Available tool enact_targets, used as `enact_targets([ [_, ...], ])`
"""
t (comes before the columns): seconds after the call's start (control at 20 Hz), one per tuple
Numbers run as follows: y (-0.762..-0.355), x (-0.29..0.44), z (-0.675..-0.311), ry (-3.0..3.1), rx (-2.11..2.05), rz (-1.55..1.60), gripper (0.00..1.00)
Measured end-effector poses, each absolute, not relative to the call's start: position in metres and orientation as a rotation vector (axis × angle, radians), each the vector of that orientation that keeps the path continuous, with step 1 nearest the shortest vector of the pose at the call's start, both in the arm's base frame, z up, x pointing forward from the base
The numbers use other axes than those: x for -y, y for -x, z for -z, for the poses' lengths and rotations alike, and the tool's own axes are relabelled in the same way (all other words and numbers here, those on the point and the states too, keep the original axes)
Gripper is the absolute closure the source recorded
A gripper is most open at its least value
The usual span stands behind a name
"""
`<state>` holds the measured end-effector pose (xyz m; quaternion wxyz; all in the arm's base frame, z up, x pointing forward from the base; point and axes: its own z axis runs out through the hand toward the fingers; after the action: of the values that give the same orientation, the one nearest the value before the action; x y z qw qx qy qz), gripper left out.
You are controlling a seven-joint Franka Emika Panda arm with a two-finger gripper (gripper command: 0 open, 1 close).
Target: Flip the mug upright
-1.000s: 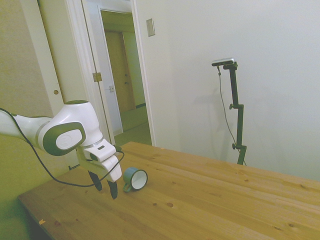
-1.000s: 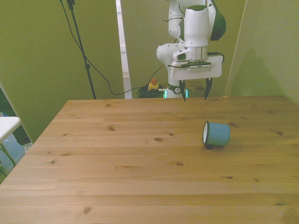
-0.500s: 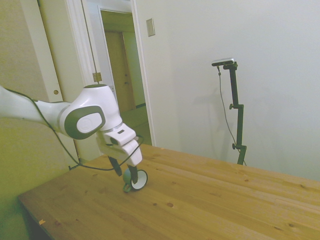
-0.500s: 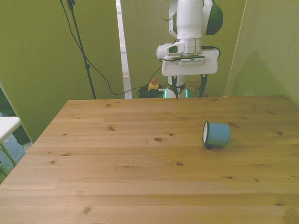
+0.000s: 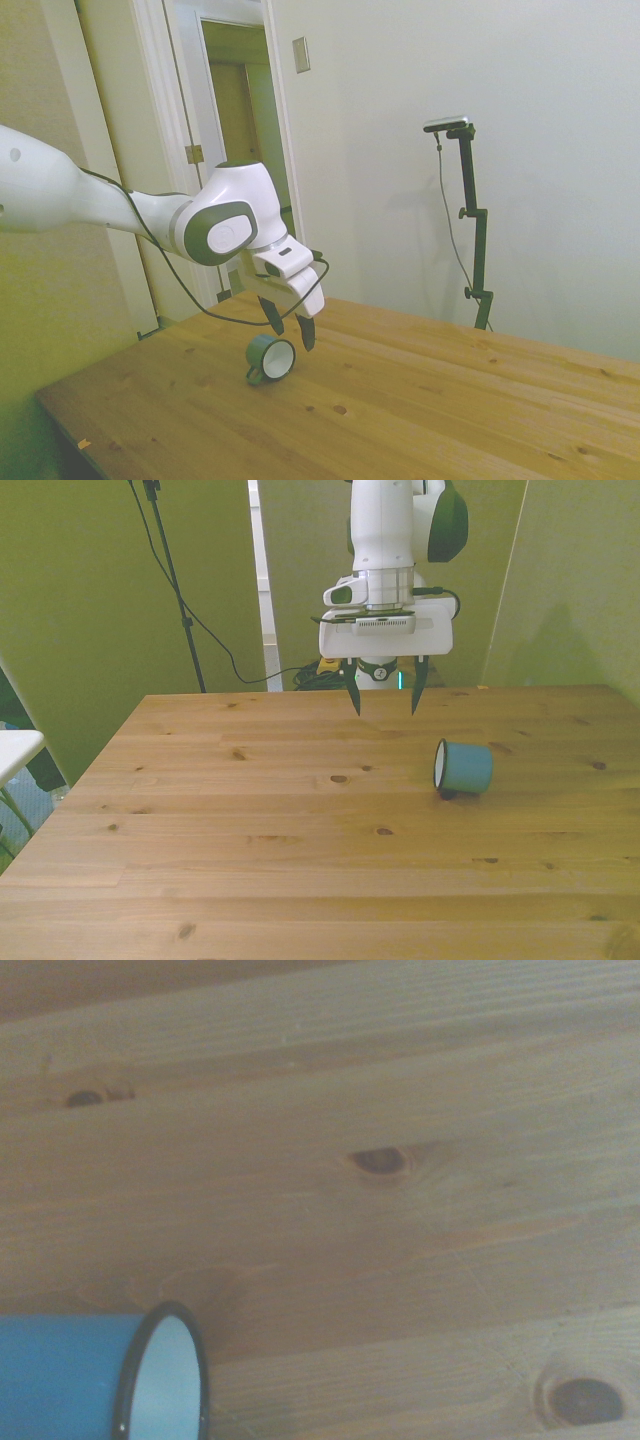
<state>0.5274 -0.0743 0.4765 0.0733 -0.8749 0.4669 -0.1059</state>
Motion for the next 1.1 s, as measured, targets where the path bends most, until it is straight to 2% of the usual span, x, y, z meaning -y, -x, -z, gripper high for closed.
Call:
enact_targets([
  [0.4, -0.532, 0.063, -0.466, 2.495, -1.353, 0.265, 0.0],
  [0.9, -0.538, 0.076, -0.411, 2.34, -1.208, 0.118, 0.0],
  [1.1, -0.54, 0.072, -0.406, 2.309, -1.137, 0.06, 0.0],
])
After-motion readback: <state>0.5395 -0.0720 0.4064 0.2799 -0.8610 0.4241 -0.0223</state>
